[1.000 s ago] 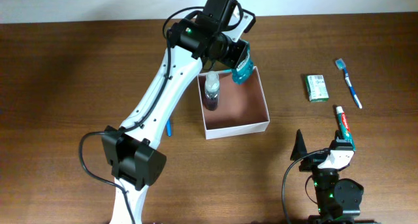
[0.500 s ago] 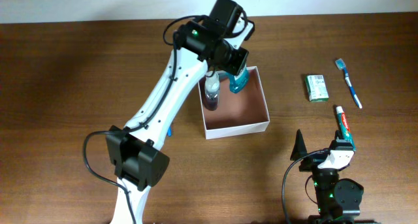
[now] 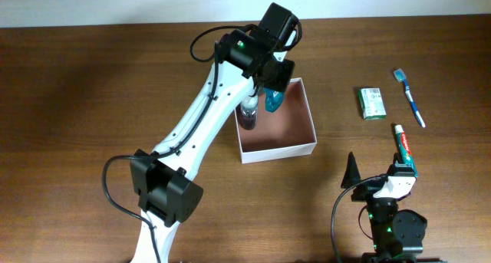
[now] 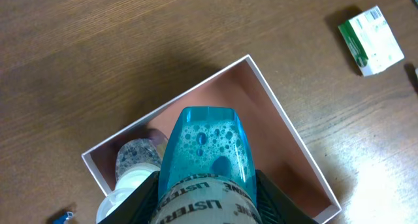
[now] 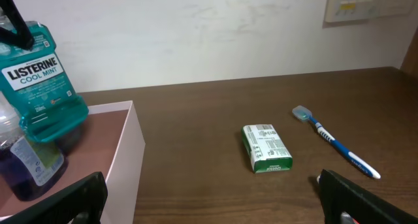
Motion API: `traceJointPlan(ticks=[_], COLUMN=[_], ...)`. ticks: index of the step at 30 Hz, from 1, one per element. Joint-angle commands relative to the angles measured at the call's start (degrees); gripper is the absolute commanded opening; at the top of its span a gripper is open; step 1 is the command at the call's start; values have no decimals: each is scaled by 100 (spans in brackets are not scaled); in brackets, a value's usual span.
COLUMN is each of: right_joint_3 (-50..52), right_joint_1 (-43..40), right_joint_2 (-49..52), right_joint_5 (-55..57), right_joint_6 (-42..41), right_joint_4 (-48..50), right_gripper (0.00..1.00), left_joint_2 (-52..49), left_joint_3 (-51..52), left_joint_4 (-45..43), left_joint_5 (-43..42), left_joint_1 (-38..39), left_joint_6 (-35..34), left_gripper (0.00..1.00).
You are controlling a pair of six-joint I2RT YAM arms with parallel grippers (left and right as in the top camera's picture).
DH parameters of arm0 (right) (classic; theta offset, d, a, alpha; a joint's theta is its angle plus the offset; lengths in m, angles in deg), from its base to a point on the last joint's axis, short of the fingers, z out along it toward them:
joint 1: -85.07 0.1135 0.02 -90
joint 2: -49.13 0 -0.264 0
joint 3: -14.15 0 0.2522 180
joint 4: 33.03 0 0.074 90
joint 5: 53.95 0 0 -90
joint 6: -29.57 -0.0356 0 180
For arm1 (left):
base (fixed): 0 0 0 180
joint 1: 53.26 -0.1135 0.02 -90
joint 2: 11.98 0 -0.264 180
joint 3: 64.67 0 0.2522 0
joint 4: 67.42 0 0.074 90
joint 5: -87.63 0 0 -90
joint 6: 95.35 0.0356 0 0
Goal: Pack container
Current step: 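Lower the Listerine bottle into the box beside the soap and release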
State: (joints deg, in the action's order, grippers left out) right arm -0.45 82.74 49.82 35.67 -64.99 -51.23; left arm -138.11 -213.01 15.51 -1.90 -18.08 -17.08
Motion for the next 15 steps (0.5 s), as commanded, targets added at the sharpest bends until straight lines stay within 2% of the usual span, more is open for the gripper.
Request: traceJointPlan(ticks=[1, 15], right_joint_3=[52, 52], right_joint_1=[0, 0], right_joint_2=[-48, -48], right_joint_5=[68, 68], right_joint_6=[-61, -61], right_joint_4=[-2, -2], right_gripper=[98, 98], left_joint_2=[-129, -511], left_joint_3=[-131, -131], left_joint_4=[-81, 20], left_joint_5=[103, 90], left_joint_1=[-7, -9], left_joint_6=[-247, -411], left_gripper=[22, 21])
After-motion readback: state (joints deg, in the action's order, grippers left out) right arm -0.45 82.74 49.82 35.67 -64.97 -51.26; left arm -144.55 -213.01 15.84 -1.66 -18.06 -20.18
